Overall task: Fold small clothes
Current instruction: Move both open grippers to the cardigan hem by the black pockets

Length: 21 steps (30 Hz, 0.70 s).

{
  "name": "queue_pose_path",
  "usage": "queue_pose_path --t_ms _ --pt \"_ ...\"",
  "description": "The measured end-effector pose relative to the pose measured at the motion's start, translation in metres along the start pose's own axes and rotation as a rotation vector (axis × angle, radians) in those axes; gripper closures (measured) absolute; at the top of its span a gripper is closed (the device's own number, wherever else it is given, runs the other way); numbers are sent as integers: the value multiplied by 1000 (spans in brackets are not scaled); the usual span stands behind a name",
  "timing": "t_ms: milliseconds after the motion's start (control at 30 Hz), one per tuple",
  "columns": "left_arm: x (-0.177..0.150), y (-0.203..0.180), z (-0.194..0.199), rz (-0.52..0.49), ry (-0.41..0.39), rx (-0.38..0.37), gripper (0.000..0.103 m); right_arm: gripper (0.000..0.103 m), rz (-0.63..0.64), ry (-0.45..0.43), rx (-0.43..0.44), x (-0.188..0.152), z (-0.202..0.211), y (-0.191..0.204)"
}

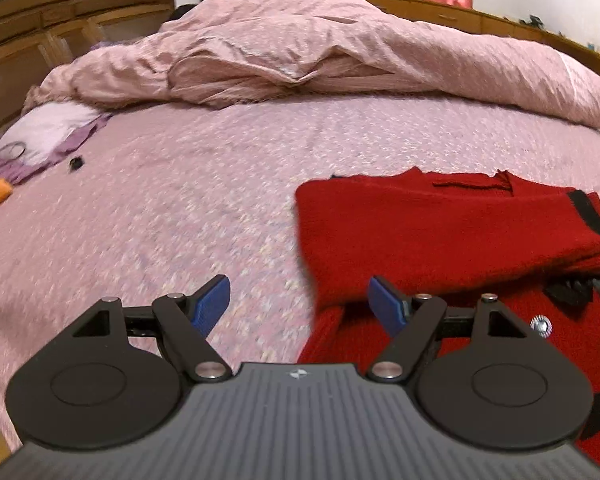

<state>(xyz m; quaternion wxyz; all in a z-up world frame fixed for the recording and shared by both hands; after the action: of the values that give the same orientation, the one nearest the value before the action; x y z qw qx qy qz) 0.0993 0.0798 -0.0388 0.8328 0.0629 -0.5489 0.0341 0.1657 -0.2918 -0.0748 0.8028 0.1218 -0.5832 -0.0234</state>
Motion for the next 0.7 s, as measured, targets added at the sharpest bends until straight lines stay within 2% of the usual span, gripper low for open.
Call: queue_pose_path --t_ms 200,300,433,600,700 --pt "-15 10 30 19 28 -7 23 50 -44 70 -41 -12 35 -15" --pt "-23 12 42 40 53 -52 23 50 -41 95 -65 -17 53 -18" --pt "-38 10 52 65 132 -131 23 50 -17 139 -93 -26 73 -21" --pt "-58 4 65 -6 160 -139 23 50 -10 198 -95 -42 89 -25" --pt "-67 8 64 2 191 -142 23 50 -10 237 -100 -52 92 -27"
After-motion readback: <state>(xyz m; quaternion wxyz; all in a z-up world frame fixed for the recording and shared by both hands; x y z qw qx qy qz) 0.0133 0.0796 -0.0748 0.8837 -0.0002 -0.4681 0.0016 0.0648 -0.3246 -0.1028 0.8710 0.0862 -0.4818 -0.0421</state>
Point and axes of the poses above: each gripper's, at about its wrist camera, not at the fingertips, and z roughly against the way its jaws point, y to its left, x to its top, the point moved 3 cm from there along -z, roughly the way its jaws point, and after that the axes turned 15 degrees about -y, right-handed, at the moved point
